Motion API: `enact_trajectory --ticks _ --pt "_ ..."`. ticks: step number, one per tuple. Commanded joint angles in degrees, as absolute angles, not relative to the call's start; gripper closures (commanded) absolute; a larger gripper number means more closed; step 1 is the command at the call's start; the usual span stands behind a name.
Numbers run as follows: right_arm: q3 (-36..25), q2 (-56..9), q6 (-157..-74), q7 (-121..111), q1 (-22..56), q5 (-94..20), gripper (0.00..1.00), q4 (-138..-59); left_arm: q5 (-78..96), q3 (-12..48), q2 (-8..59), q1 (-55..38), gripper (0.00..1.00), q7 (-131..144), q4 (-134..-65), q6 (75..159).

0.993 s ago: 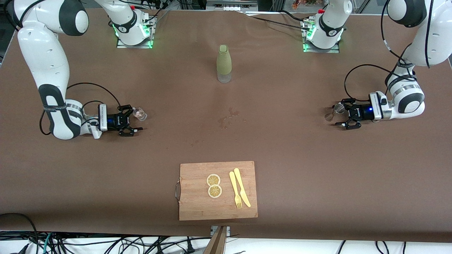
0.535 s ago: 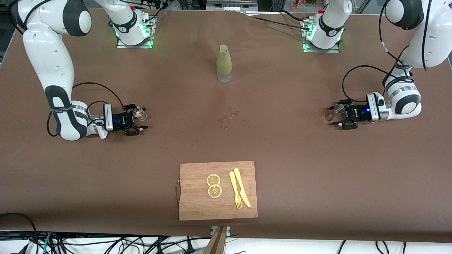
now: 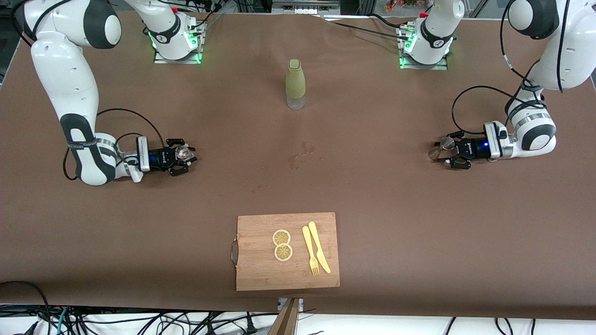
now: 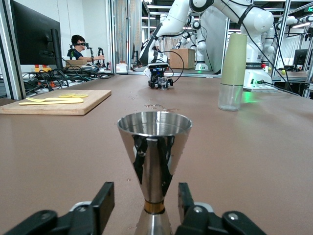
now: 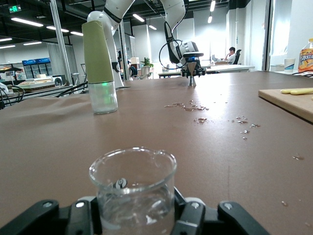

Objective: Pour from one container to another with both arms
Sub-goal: 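Close the right gripper on the beaker while the left gripper grasps the jigger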

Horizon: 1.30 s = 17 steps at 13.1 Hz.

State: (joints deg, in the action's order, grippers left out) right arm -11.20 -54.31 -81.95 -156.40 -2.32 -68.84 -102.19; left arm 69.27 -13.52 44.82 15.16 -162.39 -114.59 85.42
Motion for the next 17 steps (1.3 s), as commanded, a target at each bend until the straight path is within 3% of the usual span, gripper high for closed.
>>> enact_trajectory --ticks 1,3,6,10,11,13,17 --pt "-11.42 -55.11 -81.30 -161.10 -2.37 -69.26 0.70 -102.57 69.35 -14.41 46.23 15.56 0.42 -181.76 -115.40 83.67" --pt "-11.34 -55.11 -80.60 -160.93 -2.29 -69.26 0.72 -102.48 68.38 -14.59 46.23 15.64 0.46 -181.85 -115.40 83.32" --pt "-11.43 -53.97 -80.68 -159.96 -2.29 -69.26 0.85 -102.48 68.03 -14.68 46.23 15.73 0.51 -181.93 -115.49 83.32" --pt "-11.34 -47.40 -82.35 -154.97 -0.97 -69.26 0.88 -103.70 68.03 -14.68 46.23 15.65 0.70 -182.55 -115.40 83.41" --pt "-10.73 -44.85 -83.05 -152.86 -0.36 -69.17 0.88 -104.84 68.03 -14.68 46.23 15.64 0.71 -182.55 -115.57 83.50" --pt "-9.06 -40.19 -85.77 -148.12 -0.18 -69.17 0.88 -107.74 68.03 -14.68 46.23 15.73 0.98 -182.55 -115.49 83.50" --pt "-2.57 -30.87 -92.00 -136.35 -0.09 -69.17 0.89 -110.21 68.03 -14.85 45.88 15.91 1.00 -180.88 -115.14 83.41"
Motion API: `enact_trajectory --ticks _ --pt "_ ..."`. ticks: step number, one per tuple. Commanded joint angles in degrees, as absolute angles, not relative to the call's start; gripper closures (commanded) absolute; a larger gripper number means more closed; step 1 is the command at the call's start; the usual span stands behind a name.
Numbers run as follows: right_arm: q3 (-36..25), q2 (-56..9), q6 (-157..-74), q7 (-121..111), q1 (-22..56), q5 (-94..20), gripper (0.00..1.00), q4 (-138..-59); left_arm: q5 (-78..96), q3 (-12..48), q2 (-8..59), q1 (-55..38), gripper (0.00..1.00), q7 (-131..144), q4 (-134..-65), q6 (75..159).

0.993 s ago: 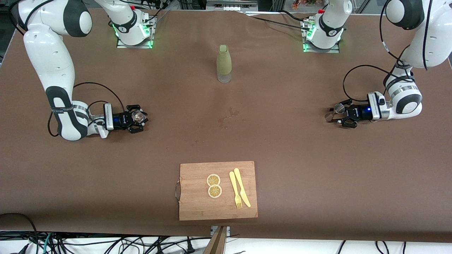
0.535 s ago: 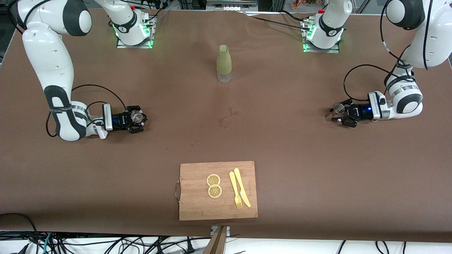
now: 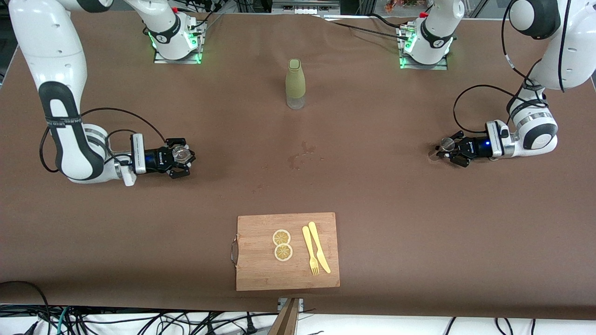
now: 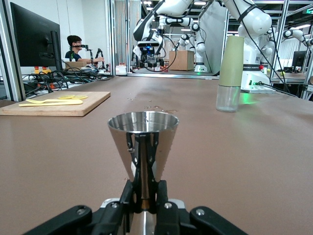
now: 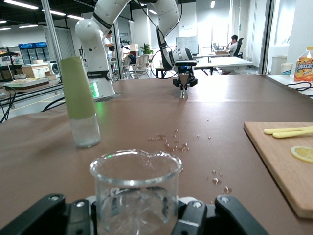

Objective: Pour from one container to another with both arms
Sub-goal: 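Lift the beaker with the right gripper while the left gripper brings the jigger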

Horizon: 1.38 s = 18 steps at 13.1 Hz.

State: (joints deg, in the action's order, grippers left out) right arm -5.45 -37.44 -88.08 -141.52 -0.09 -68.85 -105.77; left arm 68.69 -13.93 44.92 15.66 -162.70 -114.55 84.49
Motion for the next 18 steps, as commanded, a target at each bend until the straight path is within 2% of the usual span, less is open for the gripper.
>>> enact_trajectory --ticks 1,6,11,15,18 --pt "-0.98 -29.46 -93.07 -133.45 -0.09 -69.26 0.89 -110.13 67.94 -14.77 45.53 15.82 1.00 -180.79 -114.88 83.23" --pt "6.14 -24.53 -100.00 -122.28 -0.18 -74.70 0.89 -109.87 67.85 -11.70 41.67 13.54 1.00 -170.01 -113.82 82.35" --pt "10.45 -22.68 -105.29 -115.24 0.88 -77.43 0.92 -109.07 71.09 -2.74 38.15 9.33 1.00 -154.27 -113.12 91.04" --pt "14.31 -19.61 -110.90 -112.16 1.41 -77.61 0.96 -109.07 83.82 3.85 38.23 3.71 1.00 -150.65 -113.20 99.81" --pt "17.31 -18.20 -115.56 -109.08 1.41 -77.78 0.96 -109.07 92.00 5.19 38.85 -3.93 1.00 -148.80 -113.20 105.02"
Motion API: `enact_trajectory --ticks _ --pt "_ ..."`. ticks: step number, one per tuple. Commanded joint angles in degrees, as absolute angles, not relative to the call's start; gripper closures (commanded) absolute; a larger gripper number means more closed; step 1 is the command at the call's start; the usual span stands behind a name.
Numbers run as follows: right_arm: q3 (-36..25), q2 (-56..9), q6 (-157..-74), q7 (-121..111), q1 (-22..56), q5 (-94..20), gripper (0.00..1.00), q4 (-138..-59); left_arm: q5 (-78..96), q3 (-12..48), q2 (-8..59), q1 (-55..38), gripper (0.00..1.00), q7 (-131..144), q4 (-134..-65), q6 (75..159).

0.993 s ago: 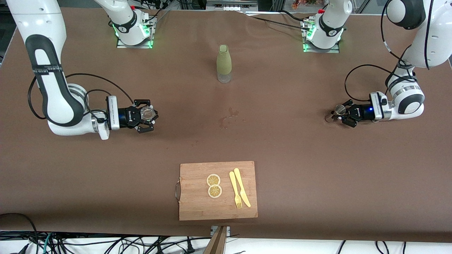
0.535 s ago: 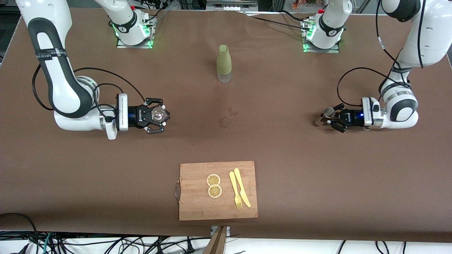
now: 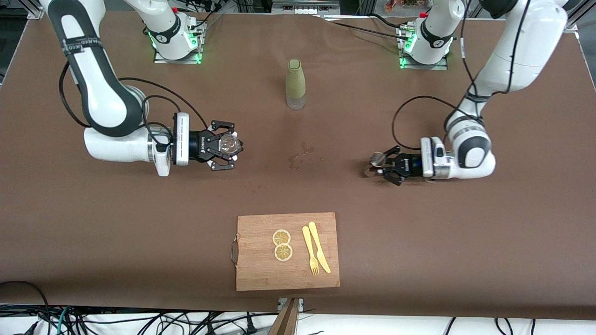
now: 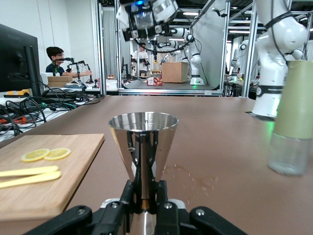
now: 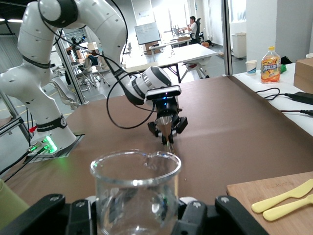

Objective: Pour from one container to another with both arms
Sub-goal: 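Lift the beaker with the right gripper while the left gripper brings the jigger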

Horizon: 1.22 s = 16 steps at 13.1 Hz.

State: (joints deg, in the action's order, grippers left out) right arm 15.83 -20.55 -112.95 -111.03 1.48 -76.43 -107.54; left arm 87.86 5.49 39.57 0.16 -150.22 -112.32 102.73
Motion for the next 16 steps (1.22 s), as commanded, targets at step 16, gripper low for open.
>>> enact_trajectory --ticks 16 --pt "21.36 -12.75 -120.41 -108.19 1.23 -68.13 0.96 -115.22 140.53 -4.92 40.34 -42.79 1.00 -148.89 -110.04 116.45"
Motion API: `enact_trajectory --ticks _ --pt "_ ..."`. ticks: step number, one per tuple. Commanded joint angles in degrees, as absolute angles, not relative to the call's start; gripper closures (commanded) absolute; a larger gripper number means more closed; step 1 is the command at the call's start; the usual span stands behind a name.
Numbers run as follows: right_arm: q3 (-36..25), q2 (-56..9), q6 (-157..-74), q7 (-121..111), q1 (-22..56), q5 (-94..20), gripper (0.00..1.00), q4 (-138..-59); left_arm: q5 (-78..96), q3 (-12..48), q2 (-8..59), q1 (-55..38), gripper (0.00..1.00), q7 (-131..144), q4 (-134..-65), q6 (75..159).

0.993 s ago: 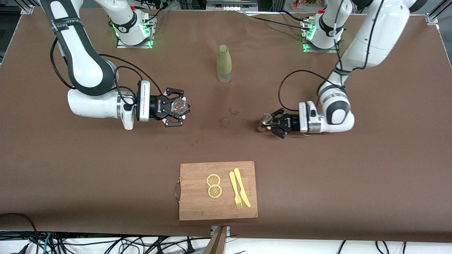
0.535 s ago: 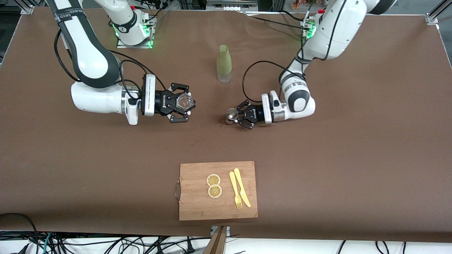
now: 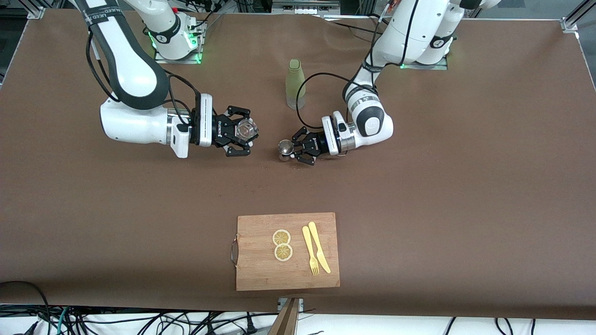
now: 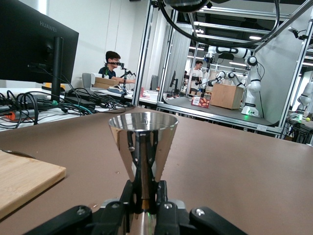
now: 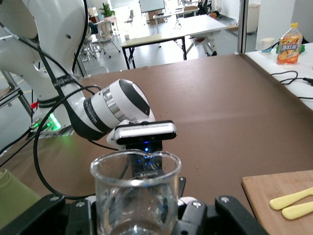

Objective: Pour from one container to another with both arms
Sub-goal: 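Lift the beaker with the right gripper while the left gripper brings the jigger, then tilt the beaker with the right gripper, pouring liquid into the jigger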

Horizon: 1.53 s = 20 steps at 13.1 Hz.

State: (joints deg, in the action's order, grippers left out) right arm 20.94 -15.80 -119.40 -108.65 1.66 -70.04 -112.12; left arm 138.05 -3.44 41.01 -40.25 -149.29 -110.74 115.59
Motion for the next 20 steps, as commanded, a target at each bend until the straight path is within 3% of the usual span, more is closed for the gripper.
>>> enact_trajectory --ticks 1,4,9,20 --pt "21.36 -12.40 -120.41 -108.11 1.14 -66.72 0.96 -115.57 142.10 -6.58 40.34 -44.63 1.00 -148.89 -109.78 116.80" --pt "21.53 -12.39 -122.07 -107.93 1.32 -65.30 0.96 -116.19 148.34 -13.53 40.34 -53.60 1.00 -148.89 -109.86 118.64" --pt "21.80 -12.39 -122.87 -106.97 1.49 -61.71 0.96 -116.28 154.85 -13.10 40.52 -55.63 1.00 -149.06 -105.92 125.85" --pt "22.32 -12.48 -125.07 -102.77 2.19 -52.67 0.96 -115.49 155.04 -10.02 37.53 -54.32 1.00 -147.22 -106.00 126.03"
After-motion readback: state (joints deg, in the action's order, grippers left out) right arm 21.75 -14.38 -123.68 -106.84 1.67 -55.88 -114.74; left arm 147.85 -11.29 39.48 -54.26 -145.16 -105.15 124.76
